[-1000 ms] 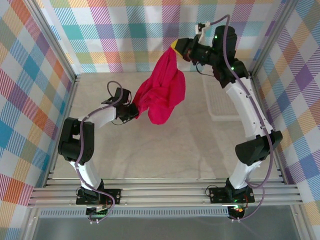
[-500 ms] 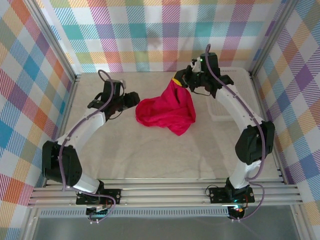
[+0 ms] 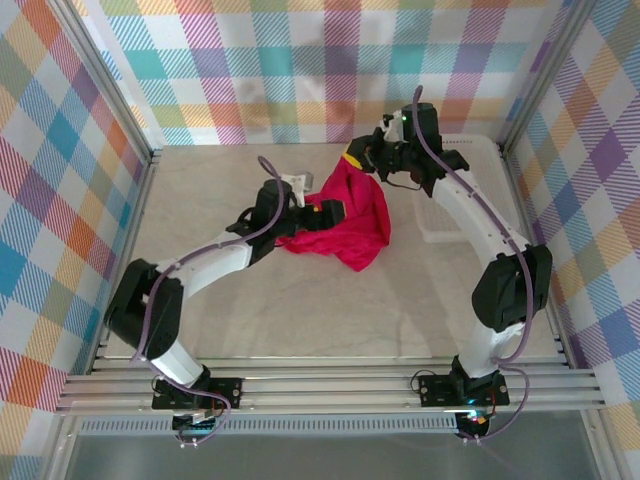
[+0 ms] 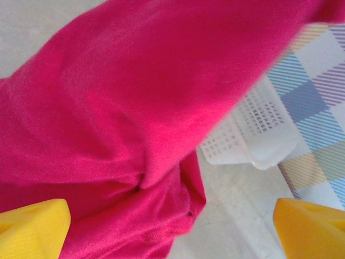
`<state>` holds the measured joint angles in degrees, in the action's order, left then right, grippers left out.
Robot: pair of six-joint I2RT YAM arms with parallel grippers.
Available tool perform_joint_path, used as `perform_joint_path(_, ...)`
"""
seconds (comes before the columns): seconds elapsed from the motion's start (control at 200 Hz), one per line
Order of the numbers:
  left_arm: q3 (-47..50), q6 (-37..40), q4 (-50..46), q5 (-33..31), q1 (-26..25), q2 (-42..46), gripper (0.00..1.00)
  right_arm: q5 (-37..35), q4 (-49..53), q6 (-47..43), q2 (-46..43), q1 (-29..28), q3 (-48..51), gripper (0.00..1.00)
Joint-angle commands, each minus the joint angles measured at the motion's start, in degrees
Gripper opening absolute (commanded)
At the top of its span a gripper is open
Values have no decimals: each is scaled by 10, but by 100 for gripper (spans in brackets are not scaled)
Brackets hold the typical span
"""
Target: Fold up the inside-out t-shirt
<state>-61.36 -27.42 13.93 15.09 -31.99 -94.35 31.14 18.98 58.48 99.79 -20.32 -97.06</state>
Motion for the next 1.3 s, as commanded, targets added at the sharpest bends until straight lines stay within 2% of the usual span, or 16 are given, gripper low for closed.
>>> perform_joint_path(0.0,-39,-37,79,-37,2,-42,100,15,-12,-7,-35,-4,1,0)
perform_joint_path(0.15,-110,-56,61,-36,2,-115,95,19,-16,-6,-44,-7,20,0)
perform_joint_path(0.27,-141,-61,58,-39,3,-142,78,19,-18,-10,-56,-9,50,0)
perform_joint_path(0.305,-148,-62,58,-27,4,-146,68,17,-16,-16,-60,-8,61,0)
perform_joint_path(0.42,-171,-67,42,26,14,-143,0,13,-4,-35,-59,0,92,0)
perform_joint_path(0.57,-193,-59,-52,97,32,-88,0,16,38,-77,-14,17,64,0)
perform_joint_path(0.7,-181,-34,-145,108,56,0,0,10,135,-135,80,22,-58,0)
perform_joint_path(0.75,-161,-38,-161,106,68,30,0,10,179,-158,123,22,-116,19)
perform_joint_path(0.805,-137,-45,-167,109,82,53,0,5,228,-179,157,22,-165,47)
perform_joint_path(0.85,-116,-54,-162,109,90,62,0,-4,248,-192,165,22,-172,55)
perform_joint_path(0.935,-76,-82,-135,113,103,61,0,-40,241,-210,131,18,-111,68)
perform_joint_path(1.01,-59,-109,-101,126,110,48,0,-56,216,-218,86,15,-18,73)
perform_joint_path(1.14,-68,-122,-100,129,115,27,0,-38,142,-187,22,-1,143,75)
perform_joint_path(1.295,-82,-118,-120,118,118,24,0,-14,-1,-87,-29,-49,292,74)
